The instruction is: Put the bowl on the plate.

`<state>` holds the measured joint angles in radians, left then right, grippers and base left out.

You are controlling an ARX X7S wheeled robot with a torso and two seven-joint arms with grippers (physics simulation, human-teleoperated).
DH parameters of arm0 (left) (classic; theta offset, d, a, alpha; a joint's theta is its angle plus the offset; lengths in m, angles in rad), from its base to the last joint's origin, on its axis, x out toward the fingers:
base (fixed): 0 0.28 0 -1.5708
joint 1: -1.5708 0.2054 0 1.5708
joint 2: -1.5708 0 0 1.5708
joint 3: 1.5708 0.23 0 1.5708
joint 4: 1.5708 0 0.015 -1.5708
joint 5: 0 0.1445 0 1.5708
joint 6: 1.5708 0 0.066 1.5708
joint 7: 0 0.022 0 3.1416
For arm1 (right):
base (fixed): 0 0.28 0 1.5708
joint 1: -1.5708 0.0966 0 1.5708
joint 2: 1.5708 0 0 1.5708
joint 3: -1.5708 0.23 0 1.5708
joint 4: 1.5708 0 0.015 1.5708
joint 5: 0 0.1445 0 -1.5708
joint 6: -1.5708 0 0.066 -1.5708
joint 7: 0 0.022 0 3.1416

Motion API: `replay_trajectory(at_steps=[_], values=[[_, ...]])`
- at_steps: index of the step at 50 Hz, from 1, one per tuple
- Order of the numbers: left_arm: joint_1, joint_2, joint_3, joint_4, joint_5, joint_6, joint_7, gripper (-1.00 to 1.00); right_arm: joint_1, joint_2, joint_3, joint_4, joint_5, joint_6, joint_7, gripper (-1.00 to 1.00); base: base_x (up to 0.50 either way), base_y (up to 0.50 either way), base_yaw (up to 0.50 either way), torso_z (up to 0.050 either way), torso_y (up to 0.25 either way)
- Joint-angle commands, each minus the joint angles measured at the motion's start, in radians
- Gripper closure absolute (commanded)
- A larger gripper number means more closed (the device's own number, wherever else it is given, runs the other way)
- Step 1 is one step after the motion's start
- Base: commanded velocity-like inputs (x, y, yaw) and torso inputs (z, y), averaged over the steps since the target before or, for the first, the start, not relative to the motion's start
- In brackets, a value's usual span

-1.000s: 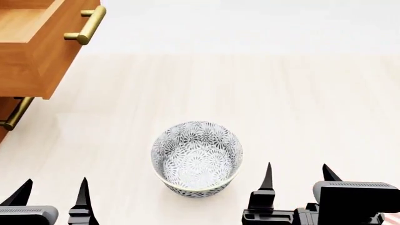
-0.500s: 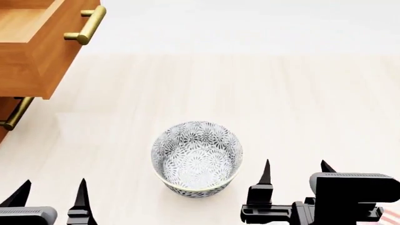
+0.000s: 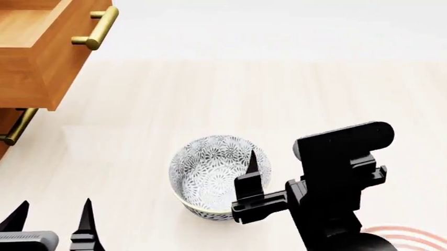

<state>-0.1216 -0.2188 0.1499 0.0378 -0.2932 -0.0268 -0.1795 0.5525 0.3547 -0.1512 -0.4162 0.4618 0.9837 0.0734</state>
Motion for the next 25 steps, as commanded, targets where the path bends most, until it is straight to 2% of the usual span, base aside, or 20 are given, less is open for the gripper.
replay_trajectory(at_steps=[1, 6, 8, 14, 25], values=[[0.006, -0.009, 0.002, 0.023, -0.005, -0.007, -0.01, -1.0, 0.139, 0.032, -0.103, -0.01, 0.037, 0.141, -0.055, -1.0, 0.0, 0.0, 0.0, 0.0, 0.0], [0.004, -0.008, 0.005, 0.013, -0.005, 0.001, -0.007, -1.0, 0.208, 0.03, -0.152, 0.006, 0.065, 0.211, -0.091, -1.0, 0.0, 0.0, 0.0, 0.0, 0.0], [0.003, -0.009, 0.005, 0.014, -0.007, -0.001, -0.009, -1.0, 0.242, 0.007, -0.116, 0.034, 0.13, 0.268, -0.133, -1.0, 0.0, 0.0, 0.0, 0.0, 0.0], [0.002, -0.01, 0.008, 0.016, -0.009, -0.002, -0.012, -1.0, 0.363, 0.003, -0.188, 0.113, 0.153, 0.314, -0.209, -1.0, 0.0, 0.0, 0.0, 0.0, 0.0], [0.006, -0.019, 0.01, 0.036, -0.012, -0.013, -0.022, -1.0, 0.467, -0.003, -0.301, 0.211, 0.139, 0.292, -0.291, -1.0, 0.0, 0.0, 0.0, 0.0, 0.0]])
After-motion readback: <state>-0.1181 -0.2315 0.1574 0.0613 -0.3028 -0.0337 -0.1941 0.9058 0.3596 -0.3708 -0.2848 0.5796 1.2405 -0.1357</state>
